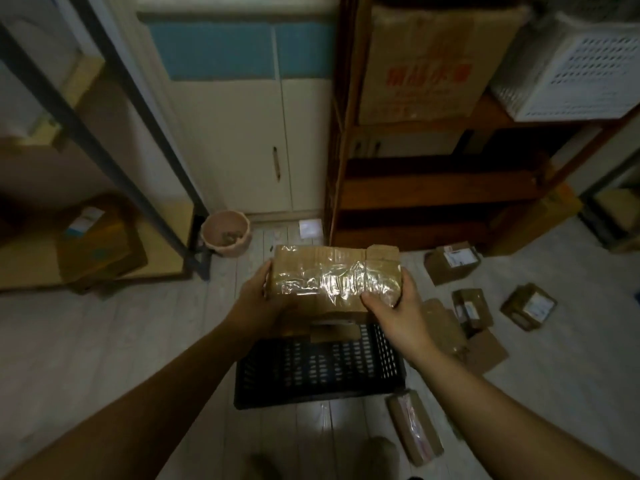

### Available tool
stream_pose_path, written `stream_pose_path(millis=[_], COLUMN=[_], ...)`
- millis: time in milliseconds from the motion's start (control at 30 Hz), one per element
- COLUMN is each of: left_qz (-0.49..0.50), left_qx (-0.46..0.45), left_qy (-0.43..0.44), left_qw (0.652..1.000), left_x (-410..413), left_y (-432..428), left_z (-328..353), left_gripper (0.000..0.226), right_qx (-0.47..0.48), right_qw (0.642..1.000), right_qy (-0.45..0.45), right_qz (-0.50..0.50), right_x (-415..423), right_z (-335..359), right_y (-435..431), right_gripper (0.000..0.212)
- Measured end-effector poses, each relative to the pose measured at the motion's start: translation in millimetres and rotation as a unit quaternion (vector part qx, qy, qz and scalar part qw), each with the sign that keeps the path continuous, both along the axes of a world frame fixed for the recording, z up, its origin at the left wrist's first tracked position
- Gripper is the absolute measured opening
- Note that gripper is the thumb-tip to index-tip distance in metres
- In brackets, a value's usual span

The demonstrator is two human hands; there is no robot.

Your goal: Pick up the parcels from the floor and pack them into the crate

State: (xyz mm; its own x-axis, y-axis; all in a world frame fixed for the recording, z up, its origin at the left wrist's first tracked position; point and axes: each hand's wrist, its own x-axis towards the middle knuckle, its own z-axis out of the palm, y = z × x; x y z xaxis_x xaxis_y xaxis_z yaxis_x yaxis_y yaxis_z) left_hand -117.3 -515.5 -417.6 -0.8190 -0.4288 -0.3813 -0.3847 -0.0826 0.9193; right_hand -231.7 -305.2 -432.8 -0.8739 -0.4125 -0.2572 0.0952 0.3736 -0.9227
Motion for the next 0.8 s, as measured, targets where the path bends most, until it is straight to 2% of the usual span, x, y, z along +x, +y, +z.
stream_pose_path(millis=[67, 267, 367, 433, 567, 633, 733, 800], left_qz=[-0.012, 0.000, -0.012, -0.024, -0.085, -0.136, -0.152, -0.195], left_qx=[0.009, 0.002, -0.095, -0.142, -0.201, -0.192, -0.164, -0.198], left_qy=[-0.017, -0.066, -0.117, -0.120, -0.119, -0.123, -0.157, -0.185], left_qw=[1.000, 0.998, 0.989, 0.982, 0.969, 0.964, 0.962, 0.943], left_x=[-5, -36, -56, -67, -94, -108, -124, -128], left_y=[-1, 2, 4, 6, 4, 2, 0, -1], left_z=[-55, -252, -348, -400, -464, -483, -504, -516], left_gripper=[0.059, 0.068, 0.075, 0.070, 0.049, 0.048, 0.063, 0.067], right_qx=[0.021, 0.063, 0.087, 0.094, 0.104, 0.105, 0.109, 0.120], right_qw=[1.000, 0.997, 0.996, 0.995, 0.993, 0.992, 0.989, 0.986], right_qy=[-0.013, -0.030, -0.035, -0.038, -0.049, -0.069, -0.099, -0.113], right_qz=[0.006, 0.023, 0.009, -0.002, -0.017, -0.023, -0.031, -0.030], right_x=[-7, -48, -68, -79, -104, -116, -129, -135], right_z=[-53, -244, -338, -391, -473, -499, -532, -548], right_y=[-3, -6, -6, -10, -19, -23, -27, -28], right_gripper=[0.069, 0.087, 0.086, 0.084, 0.087, 0.087, 0.088, 0.091])
